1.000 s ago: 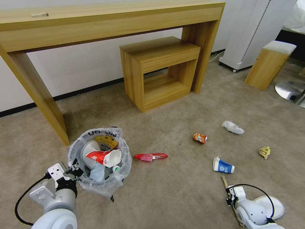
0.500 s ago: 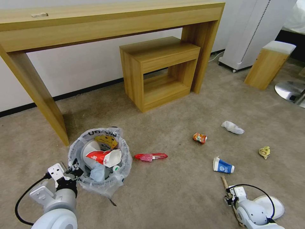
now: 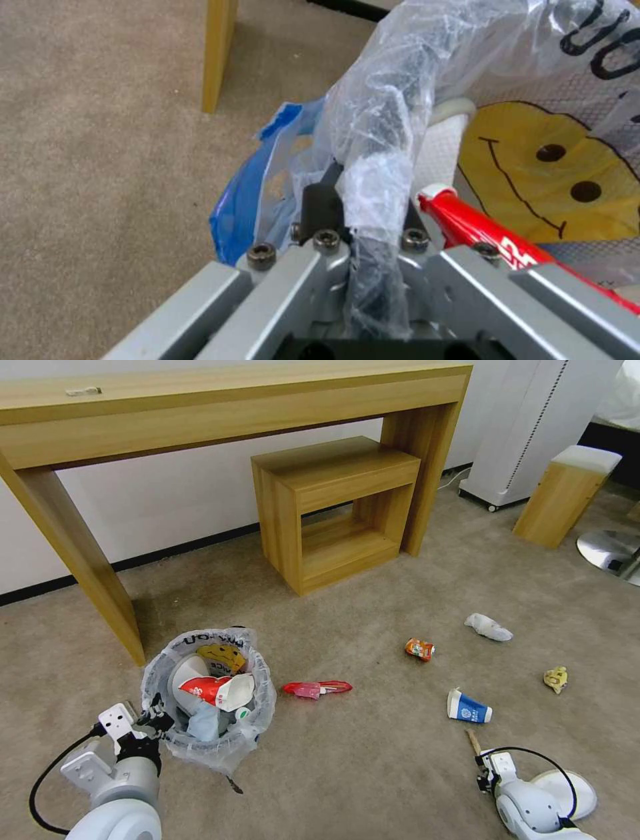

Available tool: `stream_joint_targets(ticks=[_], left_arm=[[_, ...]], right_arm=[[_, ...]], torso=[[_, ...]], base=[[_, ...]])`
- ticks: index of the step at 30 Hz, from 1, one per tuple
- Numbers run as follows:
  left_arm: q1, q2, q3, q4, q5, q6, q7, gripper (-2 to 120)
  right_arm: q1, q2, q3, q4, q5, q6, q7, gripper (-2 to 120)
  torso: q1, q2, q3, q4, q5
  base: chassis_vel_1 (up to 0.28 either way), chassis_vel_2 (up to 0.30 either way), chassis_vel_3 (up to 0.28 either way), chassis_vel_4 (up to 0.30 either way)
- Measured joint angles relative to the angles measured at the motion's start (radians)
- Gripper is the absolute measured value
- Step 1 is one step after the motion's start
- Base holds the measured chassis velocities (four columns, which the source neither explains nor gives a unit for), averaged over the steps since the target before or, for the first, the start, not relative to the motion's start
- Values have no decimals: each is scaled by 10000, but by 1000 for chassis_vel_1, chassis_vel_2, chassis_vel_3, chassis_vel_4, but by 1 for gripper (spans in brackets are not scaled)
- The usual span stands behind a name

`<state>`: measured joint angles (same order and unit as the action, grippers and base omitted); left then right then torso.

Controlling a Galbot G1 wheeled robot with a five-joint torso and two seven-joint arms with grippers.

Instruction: Pick up the trash bin and place the garbage on the floor into it.

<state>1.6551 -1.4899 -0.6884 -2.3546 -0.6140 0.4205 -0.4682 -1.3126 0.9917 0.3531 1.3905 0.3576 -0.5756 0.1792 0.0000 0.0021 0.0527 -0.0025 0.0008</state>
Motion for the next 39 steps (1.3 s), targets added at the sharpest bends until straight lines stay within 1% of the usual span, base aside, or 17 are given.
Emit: stream_joint_targets(ticks=[3, 4, 6, 7, 10, 11, 12, 14, 15, 17, 18, 19, 21, 22, 25, 33, 39], left_arm=[[-6, 0, 5, -6, 10, 0, -1, 1], [-12, 2, 9, -7, 12, 0, -2, 1], [-29, 8, 13, -6, 15, 1, -4, 1], [-29, 8, 13, -6, 15, 1, -4, 1], [-64, -2, 103, 75, 100, 4, -6, 1], [-64, -2, 103, 75, 100, 4, -6, 1], [-76, -25, 170, 112, 156, 6, -7, 1], [-90, -74, 298, 157, 247, 2, 8, 1], [-90, -74, 298, 157, 247, 2, 8, 1], [-91, -119, 498, 211, 322, -20, 65, 1], [-86, -138, 595, 228, 327, -23, 83, 1], [-86, -138, 595, 228, 327, -23, 83, 1], [-77, -215, 866, 256, 330, 7, 79, 1], [-77, -215, 866, 256, 330, 7, 79, 1], [-70, -372, 1389, 335, 268, 137, 47, 1], [-12, -593, 2150, 400, -188, 388, 2, 1], [-18, -714, 2485, 281, -464, 587, -80, 1]], right_arm=[[-34, -21, -1, 92, 3, 67, 0, 0], [-112, -57, 1, 275, 108, 387, -54, 0], [-239, -88, 71, 682, 390, 1833, -599, 0], [-239, -88, 71, 682, 390, 1833, -599, 0], [-241, -141, 306, 1585, 1172, 4759, -2704, 0], [-241, -141, 306, 1585, 1172, 4759, -2704, 0], [-103, -146, 373, 1906, 1580, 5817, -3691, 0], [300, -127, 423, 2212, 2422, 7125, -5199, 0], [300, -127, 423, 2212, 2422, 7125, -5199, 0], [941, 9, 339, 2408, 3813, 8278, -7184, 0], [1188, 84, 264, 2546, 4440, 8532, -7845, 0], [1188, 84, 264, 2546, 4440, 8532, -7845, 0], [1690, 301, 22, 2930, 5612, 8698, -8887, 0], [1690, 301, 22, 2930, 5612, 8698, -8887, 0], [2429, 727, -517, 3177, 6227, 8597, -9939, 0], [2889, 1611, -1574, 2881, 5970, 8340, -11541, 0], [2818, 2125, -2064, 2498, 5485, 8289, -11949, 0]], torso=[[0, 0, 0, 0, 1], [0, 0, 0, -1, 0], [0, 0, 0, -3, 1], [0, 0, 0, -3, 1], [-1, 0, 0, 0, -2], [-1, 0, 0, 0, -2], [0, 0, 0, 1, -1], [-1, 0, 0, 1, -4], [-1, 0, 0, 1, -4], [0, 0, 0, 1, -1], [0, 0, 0, 2, -1], [0, 0, 0, 2, -1], [0, 0, 0, 1, -2], [0, 0, 0, 1, -2], [-1, 0, 0, 0, -1], [0, 0, 0, 0, 1], [0, 0, 0, 0, -1]], base=[[0, 0, 0, 0], [0, 0, 0, 0], [0, 0, 0, 0], [0, 0, 0, 0], [0, 0, 0, 0], [0, 0, 0, 0], [0, 0, 0, 0], [0, 0, 0, 0], [0, 0, 0, 0], [0, 0, 0, 0], [0, 0, 0, 0], [0, 0, 0, 0], [0, 0, 0, 0], [0, 0, 0, 0], [0, 0, 0, 0], [0, 0, 0, 0], [0, 0, 0, 0]])
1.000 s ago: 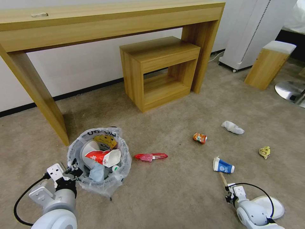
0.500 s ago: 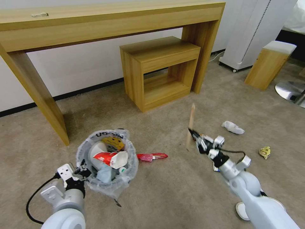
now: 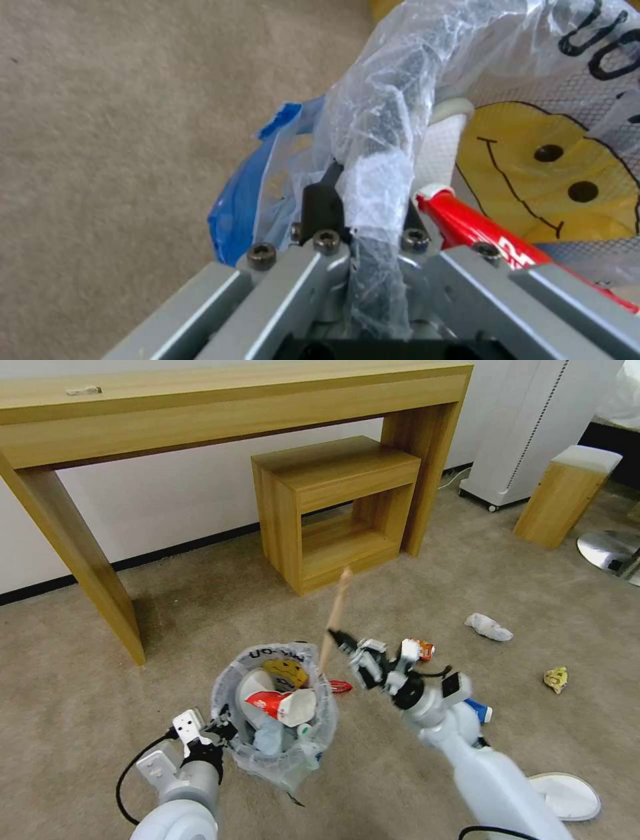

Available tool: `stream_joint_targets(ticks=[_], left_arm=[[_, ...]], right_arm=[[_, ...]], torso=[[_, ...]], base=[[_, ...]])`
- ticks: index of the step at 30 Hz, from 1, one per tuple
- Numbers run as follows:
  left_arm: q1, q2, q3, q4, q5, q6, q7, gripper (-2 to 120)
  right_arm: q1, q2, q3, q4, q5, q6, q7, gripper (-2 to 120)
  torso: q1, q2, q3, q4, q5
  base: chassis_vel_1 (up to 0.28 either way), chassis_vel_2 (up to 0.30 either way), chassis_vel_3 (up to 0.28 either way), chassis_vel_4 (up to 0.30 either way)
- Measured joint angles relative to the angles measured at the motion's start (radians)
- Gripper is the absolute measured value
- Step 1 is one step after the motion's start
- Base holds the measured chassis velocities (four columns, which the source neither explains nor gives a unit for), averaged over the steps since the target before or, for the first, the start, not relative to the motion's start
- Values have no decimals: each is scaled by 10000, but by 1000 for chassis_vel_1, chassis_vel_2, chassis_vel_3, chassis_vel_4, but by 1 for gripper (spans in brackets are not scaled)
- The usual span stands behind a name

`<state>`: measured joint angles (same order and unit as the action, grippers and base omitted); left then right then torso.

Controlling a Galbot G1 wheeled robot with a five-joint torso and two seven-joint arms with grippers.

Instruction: Pick up the trash bin and place the garbage on the floor into it.

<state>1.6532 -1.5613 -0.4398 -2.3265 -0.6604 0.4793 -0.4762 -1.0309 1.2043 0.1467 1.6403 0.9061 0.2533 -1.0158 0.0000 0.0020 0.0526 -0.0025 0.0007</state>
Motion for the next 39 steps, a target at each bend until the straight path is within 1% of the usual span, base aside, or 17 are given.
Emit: stream_joint_targets(ticks=[4, 8, 9, 11, 14, 15, 16, 18, 20, 23, 24, 27, 28, 31, 32, 36, 39], left_arm=[[26, -13, 111, -36, -37, 52, -20, 1], [62, -2, 100, -69, -12, 54, -24, 1], [76, 4, 93, -81, 15, 54, -25, 1], [79, 5, 93, -82, 22, 54, -24, 1], [154, 37, 39, -110, 162, 26, -23, 1], [154, 37, 39, -110, 162, 26, -23, 1], [180, 46, 26, -124, 201, 13, -18, 1], [240, 58, 15, -165, 254, -10, -8, 1], [265, 61, 12, -190, 271, -17, -3, 1], [354, 75, 10, -275, 359, -54, 18, 1], [354, 75, 10, -275, 359, -54, 18, 1], [431, 81, 11, -328, 406, -85, 37, 1], [431, 81, 11, -328, 406, -85, 37, 1], [477, 80, 18, -365, 491, -128, 51, 1], [477, 80, 18, -365, 491, -128, 51, 1], [522, 81, 25, -393, 567, -157, 80, 1], [528, 82, 26, -394, 623, -171, 87, 1]], right_arm=[[-19, 52, -94, -149, -254, 10, 3, 0], [-58, -109, 71, -182, -390, 9, 42, 0], [-81, -163, 135, -181, -404, 6, 48, 3], [-86, -173, 146, -180, -407, 4, 49, 3], [-213, -297, 353, -59, -468, -35, 57, 22], [-213, -297, 353, -59, -468, -35, 57, 22], [-235, -311, 395, -21, -480, -44, 57, 28], [-256, -323, 475, 33, -499, -63, 78, 37], [-262, -327, 522, 47, -508, -71, 97, 39], [-283, -375, 632, 56, -547, -116, 126, 55], [-283, -375, 632, 56, -547, -116, 126, 55], [-301, -430, 692, 89, -602, -155, 136, 68], [-301, -430, 692, 89, -602, -155, 136, 68], [-325, -459, 743, 120, -640, -168, 145, 84], [-325, -459, 743, 120, -640, -168, 145, 84], [-346, -531, 811, 129, -670, -170, 180, 99], [-323, -541, 832, 143, -668, -170, 274, 100]], torso=[[0, 0, 0, 0, 1], [0, 0, 0, 0, 0], [-1, 0, 0, 0, 1], [0, 0, 0, -1, 1], [0, 0, 0, 0, 1], [0, 0, 0, 0, 1], [0, 0, 0, 0, 1], [0, 0, 0, 0, 1], [0, 0, 0, 0, 1], [0, 0, 0, 0, 1], [0, 0, 0, 0, 1], [0, 1, 0, 0, 1], [0, 1, 0, 0, 1], [0, 0, 0, 1, 1], [0, 0, 0, 1, 1], [0, 0, 0, 0, 1], [0, 1, 0, 0, 1]], base=[[0, 0, 0, 0], [0, 0, 0, 0], [0, 0, 0, 0], [0, 0, 0, 0], [0, 0, 0, 0], [0, 0, 0, 0], [0, 0, 0, 0], [0, 0, 0, 0], [0, 0, 0, 0], [0, 0, 0, 0], [0, 0, 0, 0], [0, 0, 0, 0], [0, 0, 0, 0], [0, 0, 0, 0], [0, 0, 0, 0], [0, 0, 0, 0], [0, 0, 0, 0]])
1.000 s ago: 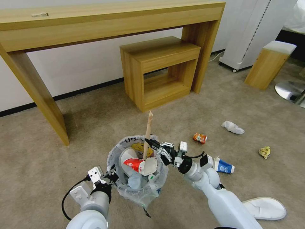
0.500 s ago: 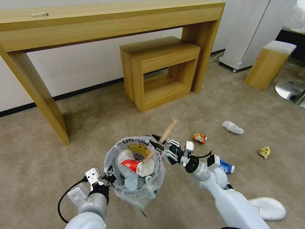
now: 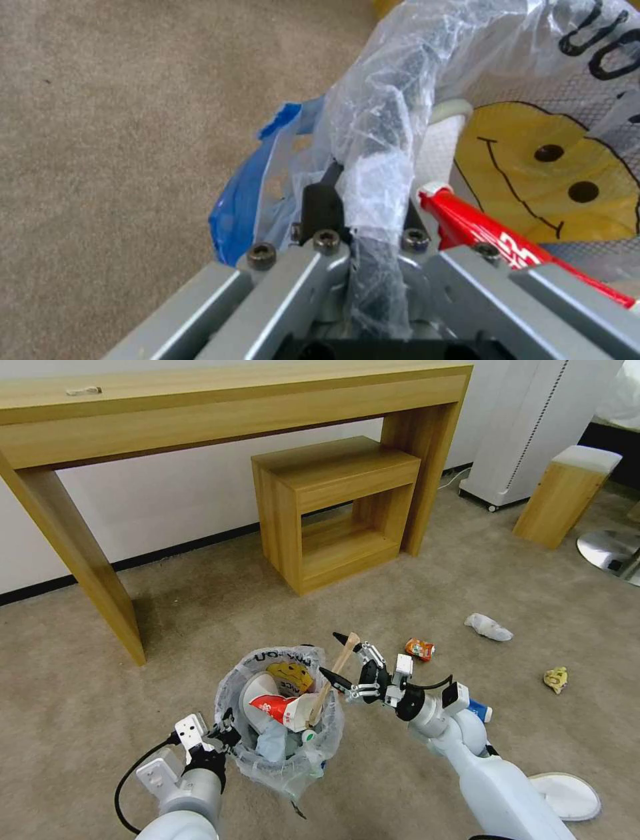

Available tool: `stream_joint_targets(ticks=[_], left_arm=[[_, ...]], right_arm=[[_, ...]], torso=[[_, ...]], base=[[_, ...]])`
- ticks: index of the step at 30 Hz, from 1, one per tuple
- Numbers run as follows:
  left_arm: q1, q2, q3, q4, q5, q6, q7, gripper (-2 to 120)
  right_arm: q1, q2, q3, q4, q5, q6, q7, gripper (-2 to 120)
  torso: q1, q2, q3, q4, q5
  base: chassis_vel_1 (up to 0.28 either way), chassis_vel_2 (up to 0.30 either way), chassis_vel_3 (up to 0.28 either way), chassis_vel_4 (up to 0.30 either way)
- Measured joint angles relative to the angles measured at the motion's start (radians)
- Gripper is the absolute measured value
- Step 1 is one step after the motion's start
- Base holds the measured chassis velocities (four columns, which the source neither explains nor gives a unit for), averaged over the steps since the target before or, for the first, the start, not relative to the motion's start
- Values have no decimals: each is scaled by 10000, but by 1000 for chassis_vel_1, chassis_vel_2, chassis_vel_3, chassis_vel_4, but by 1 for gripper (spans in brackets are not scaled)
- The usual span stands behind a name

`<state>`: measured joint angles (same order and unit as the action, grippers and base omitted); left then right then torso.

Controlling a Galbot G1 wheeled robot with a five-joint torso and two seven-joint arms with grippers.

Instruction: Pick up the trash bin and place the garbage on the floor into it.

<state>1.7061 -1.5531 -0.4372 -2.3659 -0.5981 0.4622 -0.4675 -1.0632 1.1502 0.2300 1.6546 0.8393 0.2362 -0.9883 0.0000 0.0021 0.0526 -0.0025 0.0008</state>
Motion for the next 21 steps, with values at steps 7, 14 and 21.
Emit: stream_joint_targets(ticks=[7, 14, 21], left_arm=[[-9, 10, -10, -2, 49, -10, 14, 1], [-22, 51, -70, -9, 43, -11, 21, 1], [-61, 79, -92, 9, 17, -18, 34, 1]], right_arm=[[96, -75, 6, 33, 8, -100, 58, 100], [152, -74, 0, -170, -30, -135, 60, 84], [163, -51, -24, -244, -55, -135, 55, 57]], torso=[[0, 0, 0, 0, -1], [0, 0, 1, 0, 0], [0, 0, 0, 0, 0]], base=[[0, 0, 0, 0], [0, 0, 0, 0], [0, 0, 0, 0]])
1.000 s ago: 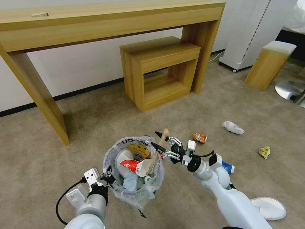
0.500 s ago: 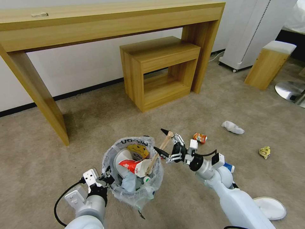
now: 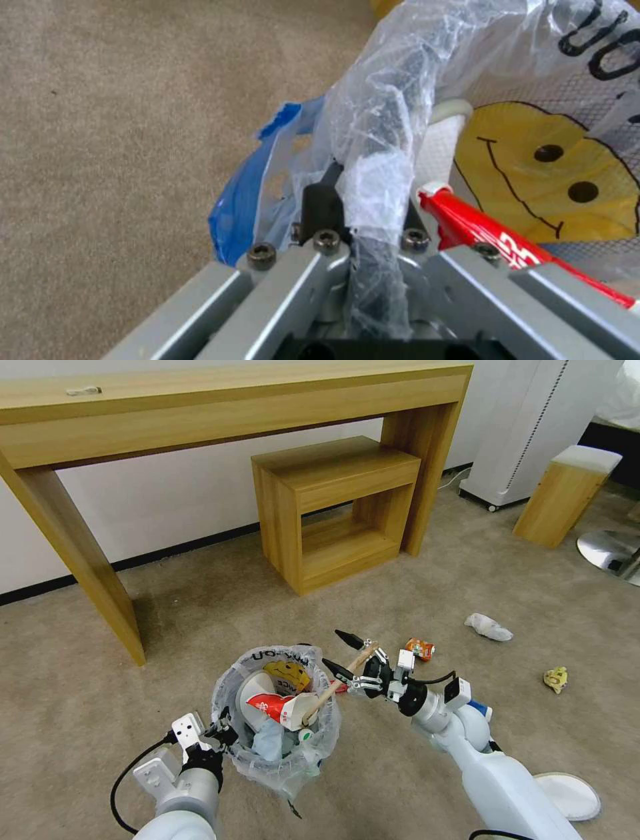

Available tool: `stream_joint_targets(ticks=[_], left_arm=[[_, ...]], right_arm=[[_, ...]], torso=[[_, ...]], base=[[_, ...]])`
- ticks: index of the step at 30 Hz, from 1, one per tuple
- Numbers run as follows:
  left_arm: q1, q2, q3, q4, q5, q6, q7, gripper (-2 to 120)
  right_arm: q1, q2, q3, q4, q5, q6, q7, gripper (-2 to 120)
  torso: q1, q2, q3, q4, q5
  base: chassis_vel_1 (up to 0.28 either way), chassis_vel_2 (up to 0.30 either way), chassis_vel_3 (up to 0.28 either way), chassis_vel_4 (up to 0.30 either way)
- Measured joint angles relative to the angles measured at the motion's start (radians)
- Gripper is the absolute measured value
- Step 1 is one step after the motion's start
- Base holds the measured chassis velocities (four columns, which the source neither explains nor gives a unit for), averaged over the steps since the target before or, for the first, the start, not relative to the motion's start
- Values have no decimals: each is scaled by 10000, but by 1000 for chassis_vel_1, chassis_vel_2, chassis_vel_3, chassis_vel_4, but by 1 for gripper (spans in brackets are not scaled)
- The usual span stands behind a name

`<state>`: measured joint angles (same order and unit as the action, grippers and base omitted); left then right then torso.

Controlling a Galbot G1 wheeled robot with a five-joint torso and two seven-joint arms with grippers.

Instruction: Pick up the trash bin and place the garbage on the floor into it.

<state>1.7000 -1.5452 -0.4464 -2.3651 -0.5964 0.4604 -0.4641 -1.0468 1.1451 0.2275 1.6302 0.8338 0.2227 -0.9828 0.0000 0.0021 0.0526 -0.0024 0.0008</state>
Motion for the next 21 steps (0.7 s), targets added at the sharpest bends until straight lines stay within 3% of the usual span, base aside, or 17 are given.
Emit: stream_joint_targets(ticks=[4, 9, 15, 21], left_arm=[[-40, 8, -8, 52, -6, -9, 3, 1], [-64, 0, 0, 85, -7, -14, 5, 1], [-92, -29, 25, 155, 8, -46, 14, 1], [-93, -50, 69, 194, 86, -74, 28, 1]], right_arm=[[25, -16, 3, 42, 25, -30, -7, 37], [59, -29, 7, 79, 63, -41, -10, 25], [284, -99, -107, 92, 105, -77, -12, 0], [807, -355, -487, 70, 158, -79, -13, 0]], torso=[[0, 0, 0, 0, 0], [0, 0, 0, 0, 0], [0, 0, 0, 0, 0], [0, 0, 0, -1, 0]], base=[[0, 0, 0, 0], [0, 0, 0, 0], [0, 0, 0, 0], [0, 0, 0, 0]])
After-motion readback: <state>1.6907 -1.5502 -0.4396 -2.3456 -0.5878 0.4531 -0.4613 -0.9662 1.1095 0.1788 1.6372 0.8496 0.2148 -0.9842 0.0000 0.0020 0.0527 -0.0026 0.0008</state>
